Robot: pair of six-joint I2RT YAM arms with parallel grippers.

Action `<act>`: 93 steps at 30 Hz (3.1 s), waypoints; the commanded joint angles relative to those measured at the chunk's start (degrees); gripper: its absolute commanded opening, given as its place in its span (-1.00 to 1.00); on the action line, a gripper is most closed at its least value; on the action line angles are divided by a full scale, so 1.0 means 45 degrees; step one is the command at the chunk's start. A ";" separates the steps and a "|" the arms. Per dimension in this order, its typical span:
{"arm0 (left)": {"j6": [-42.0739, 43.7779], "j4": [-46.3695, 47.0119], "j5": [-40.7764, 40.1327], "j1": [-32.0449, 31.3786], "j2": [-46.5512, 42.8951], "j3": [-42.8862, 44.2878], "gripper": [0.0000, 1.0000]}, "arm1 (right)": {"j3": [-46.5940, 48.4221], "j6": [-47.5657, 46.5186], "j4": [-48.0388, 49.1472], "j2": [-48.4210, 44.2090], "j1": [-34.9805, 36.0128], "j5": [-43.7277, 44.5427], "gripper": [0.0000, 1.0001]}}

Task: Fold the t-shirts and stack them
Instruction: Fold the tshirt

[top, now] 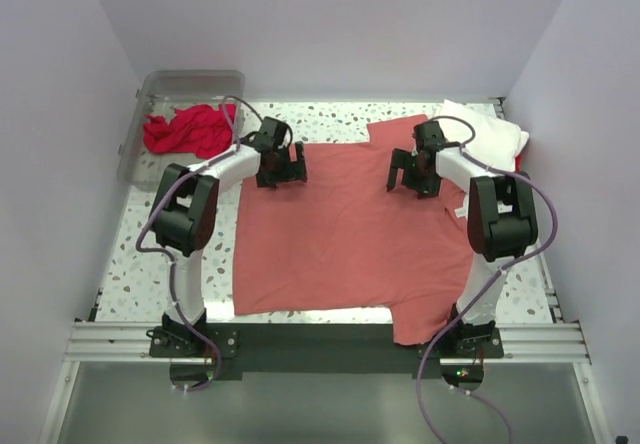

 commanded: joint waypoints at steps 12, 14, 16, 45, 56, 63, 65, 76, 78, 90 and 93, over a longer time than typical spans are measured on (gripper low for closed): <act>0.0702 -0.2301 -0.1914 0.0342 0.3029 0.4424 1.00 | 0.3744 0.0403 -0.1241 0.2923 0.0046 0.0424 0.92; 0.0799 -0.2360 -0.1837 0.0382 0.3457 0.5124 1.00 | 0.4484 0.0383 -0.1494 0.3392 0.0047 0.0463 0.92; 0.0936 -0.2379 -0.1661 0.0460 0.3790 0.5924 1.00 | 0.4975 0.0383 -0.1690 0.3859 0.0047 0.0463 0.92; 0.1018 -0.1384 -0.0548 -0.0164 -0.0542 0.2888 1.00 | 0.4122 -0.0281 -0.2043 -0.0452 0.0378 -0.0786 0.96; -0.0254 -0.0115 0.0116 -0.1004 -0.2556 -0.1647 1.00 | -0.1036 0.0129 -0.1261 -0.3286 0.0672 -0.0455 0.96; -0.0313 -0.0017 -0.0059 -0.1024 -0.1756 -0.1864 1.00 | -0.2093 0.0284 -0.0734 -0.2975 0.0672 -0.0357 0.96; -0.0333 0.0004 -0.0078 -0.1005 -0.1405 -0.1728 1.00 | -0.2152 0.0324 -0.0559 -0.2624 0.0672 -0.0377 0.96; 0.0077 -0.0953 -0.1015 -0.0985 0.0566 0.0244 1.00 | -0.1489 0.0442 -0.0382 -0.0885 0.0652 -0.0123 0.96; 0.0233 -0.1109 -0.1191 -0.0985 0.0822 0.0789 1.00 | -0.1313 0.0461 -0.0402 -0.0496 0.0632 -0.0084 0.96; 0.1092 -0.2165 -0.1836 -0.0770 0.2775 0.4424 1.00 | 0.1965 0.0403 -0.1318 0.1322 0.0554 -0.0005 0.96; 0.1502 -0.2534 -0.1874 -0.0751 0.2680 0.5263 1.00 | 0.2494 0.0285 -0.1495 0.1382 0.0554 -0.0512 0.96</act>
